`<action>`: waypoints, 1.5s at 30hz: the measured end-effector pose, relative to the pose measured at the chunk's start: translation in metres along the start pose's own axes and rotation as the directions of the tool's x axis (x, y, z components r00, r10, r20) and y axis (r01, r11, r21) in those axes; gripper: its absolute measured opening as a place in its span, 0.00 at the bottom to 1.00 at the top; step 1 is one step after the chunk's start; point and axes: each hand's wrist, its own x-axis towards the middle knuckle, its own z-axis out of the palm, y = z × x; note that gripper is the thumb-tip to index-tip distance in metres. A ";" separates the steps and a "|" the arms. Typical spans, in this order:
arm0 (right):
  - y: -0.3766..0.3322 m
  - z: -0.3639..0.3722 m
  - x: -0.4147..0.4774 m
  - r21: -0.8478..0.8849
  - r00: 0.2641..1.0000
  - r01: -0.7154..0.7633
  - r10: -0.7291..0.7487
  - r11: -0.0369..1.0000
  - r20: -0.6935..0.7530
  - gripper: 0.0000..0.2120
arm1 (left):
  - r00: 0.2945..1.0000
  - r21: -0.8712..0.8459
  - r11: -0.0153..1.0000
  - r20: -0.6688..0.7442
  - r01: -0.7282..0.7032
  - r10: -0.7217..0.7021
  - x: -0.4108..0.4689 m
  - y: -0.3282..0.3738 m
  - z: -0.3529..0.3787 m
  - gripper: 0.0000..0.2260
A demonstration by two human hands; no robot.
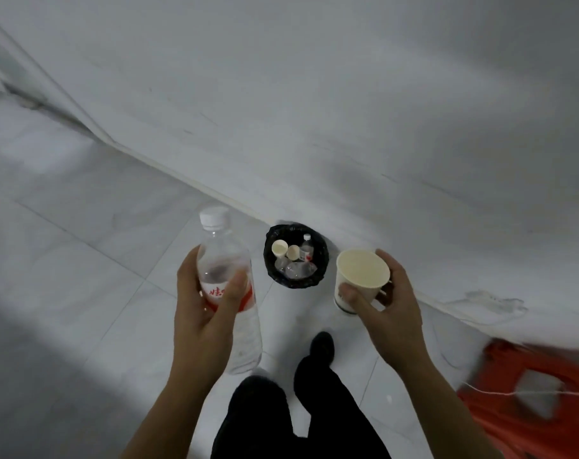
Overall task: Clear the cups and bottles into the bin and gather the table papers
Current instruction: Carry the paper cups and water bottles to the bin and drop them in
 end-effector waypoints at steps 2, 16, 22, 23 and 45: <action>0.007 0.007 0.034 -0.036 0.999 -0.029 0.030 0.999 0.032 0.37 | 0.999 0.006 0.999 -0.016 0.041 -0.041 0.029 -0.013 0.018 0.28; 0.274 0.170 0.270 -0.279 0.958 -0.277 0.285 0.919 -0.012 0.31 | 0.956 0.070 0.955 -0.083 0.287 -0.281 0.199 -0.256 0.097 0.33; 0.405 0.247 0.340 -0.436 0.942 -0.282 0.333 0.855 0.044 0.33 | 0.953 0.100 0.950 -0.100 0.295 -0.286 0.265 -0.366 0.122 0.31; 0.421 0.254 0.346 -0.447 0.928 -0.300 0.366 0.843 0.068 0.35 | 0.957 0.102 0.954 -0.103 0.281 -0.271 0.275 -0.379 0.126 0.30; 0.486 0.200 0.316 -0.616 0.822 -0.357 0.549 0.702 0.150 0.30 | 0.779 0.039 0.784 0.090 0.620 -0.620 0.351 -0.532 0.285 0.33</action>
